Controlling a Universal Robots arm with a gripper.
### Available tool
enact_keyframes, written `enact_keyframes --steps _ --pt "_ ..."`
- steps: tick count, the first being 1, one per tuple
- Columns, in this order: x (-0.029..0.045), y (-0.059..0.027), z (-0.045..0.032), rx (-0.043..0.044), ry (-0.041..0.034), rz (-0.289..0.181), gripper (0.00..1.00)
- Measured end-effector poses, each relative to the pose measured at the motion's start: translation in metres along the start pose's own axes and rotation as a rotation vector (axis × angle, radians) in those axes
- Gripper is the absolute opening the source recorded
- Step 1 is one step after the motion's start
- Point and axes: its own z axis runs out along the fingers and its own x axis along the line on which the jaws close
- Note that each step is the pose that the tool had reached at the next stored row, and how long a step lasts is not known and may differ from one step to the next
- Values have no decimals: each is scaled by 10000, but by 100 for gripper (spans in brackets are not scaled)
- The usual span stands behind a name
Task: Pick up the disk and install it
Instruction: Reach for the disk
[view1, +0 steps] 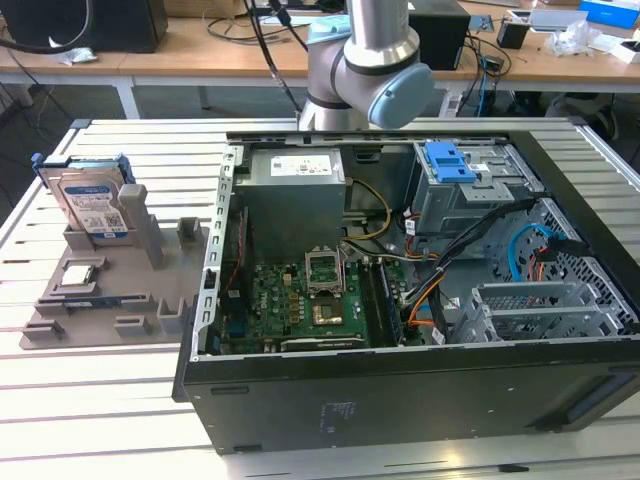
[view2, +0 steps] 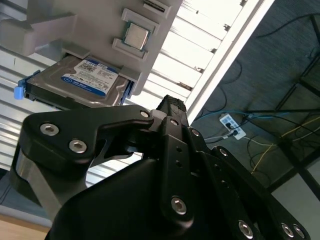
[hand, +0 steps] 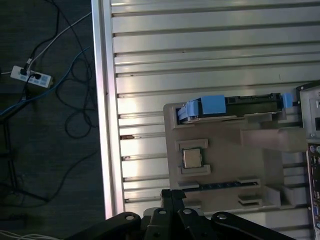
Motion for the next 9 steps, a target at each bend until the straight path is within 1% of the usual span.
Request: enact_keyframes --steps 2,5,8,9 --pt "34 -3 -1 -1 0 0 11" --pt "112 -8 -3 -1 0 0 11" --pt "158 -12 -4 -1 0 0 11" --pt "185 -14 -5 0 0 0 11"
